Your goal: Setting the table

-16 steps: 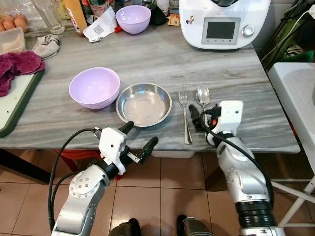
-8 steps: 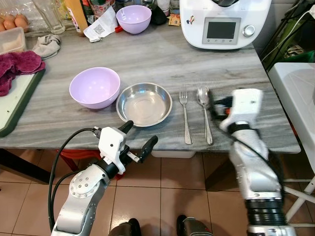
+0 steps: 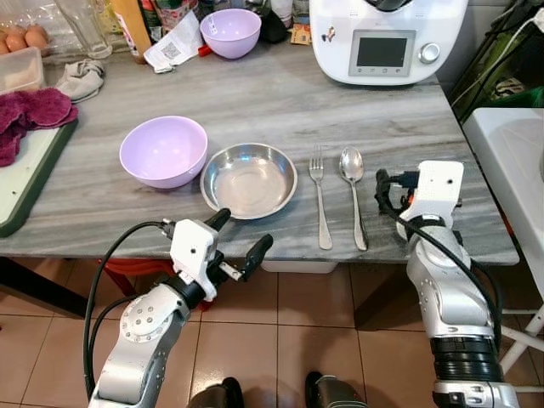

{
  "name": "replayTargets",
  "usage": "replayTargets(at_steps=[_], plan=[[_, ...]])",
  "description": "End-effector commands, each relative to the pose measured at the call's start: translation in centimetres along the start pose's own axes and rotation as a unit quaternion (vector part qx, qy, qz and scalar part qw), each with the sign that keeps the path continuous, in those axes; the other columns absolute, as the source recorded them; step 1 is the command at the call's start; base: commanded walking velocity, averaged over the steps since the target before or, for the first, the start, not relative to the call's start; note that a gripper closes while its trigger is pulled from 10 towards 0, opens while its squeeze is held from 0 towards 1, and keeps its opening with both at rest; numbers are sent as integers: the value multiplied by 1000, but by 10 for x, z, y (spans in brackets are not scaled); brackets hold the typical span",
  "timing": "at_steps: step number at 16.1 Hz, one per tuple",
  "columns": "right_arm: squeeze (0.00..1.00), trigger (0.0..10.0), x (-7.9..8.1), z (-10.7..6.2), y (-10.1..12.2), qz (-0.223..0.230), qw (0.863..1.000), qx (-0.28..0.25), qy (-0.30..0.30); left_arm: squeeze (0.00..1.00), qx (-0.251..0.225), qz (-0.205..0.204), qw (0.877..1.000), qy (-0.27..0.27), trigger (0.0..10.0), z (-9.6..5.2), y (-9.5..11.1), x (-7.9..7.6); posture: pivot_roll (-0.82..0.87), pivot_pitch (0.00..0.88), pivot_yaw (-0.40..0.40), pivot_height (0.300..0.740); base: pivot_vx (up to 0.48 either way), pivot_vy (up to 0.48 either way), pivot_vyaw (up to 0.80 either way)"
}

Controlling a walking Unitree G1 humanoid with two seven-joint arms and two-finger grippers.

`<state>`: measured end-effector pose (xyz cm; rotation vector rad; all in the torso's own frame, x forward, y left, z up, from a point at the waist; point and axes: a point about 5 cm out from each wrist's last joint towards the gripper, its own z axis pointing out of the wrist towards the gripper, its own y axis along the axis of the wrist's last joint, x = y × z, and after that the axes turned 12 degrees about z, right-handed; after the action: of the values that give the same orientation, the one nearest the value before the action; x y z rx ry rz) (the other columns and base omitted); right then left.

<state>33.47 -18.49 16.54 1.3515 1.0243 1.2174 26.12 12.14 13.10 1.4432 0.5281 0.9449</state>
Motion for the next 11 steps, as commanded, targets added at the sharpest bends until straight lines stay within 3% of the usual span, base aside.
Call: replayTargets(at_steps=[1, 11], plan=[[0, 10000, -5, 0, -5, 7, 1000, 21, -12, 0, 7, 0, 1000, -2, 10000, -2, -2, -1, -150, 219, 30, 740, 0, 0, 0], [0, 10000, -3, 5, -16, 12, 997, 72, 1, 0, -4, -6, 1000, -16, 10000, -4, 1, -2, -148, 221, 28, 740, 0, 0, 0]])
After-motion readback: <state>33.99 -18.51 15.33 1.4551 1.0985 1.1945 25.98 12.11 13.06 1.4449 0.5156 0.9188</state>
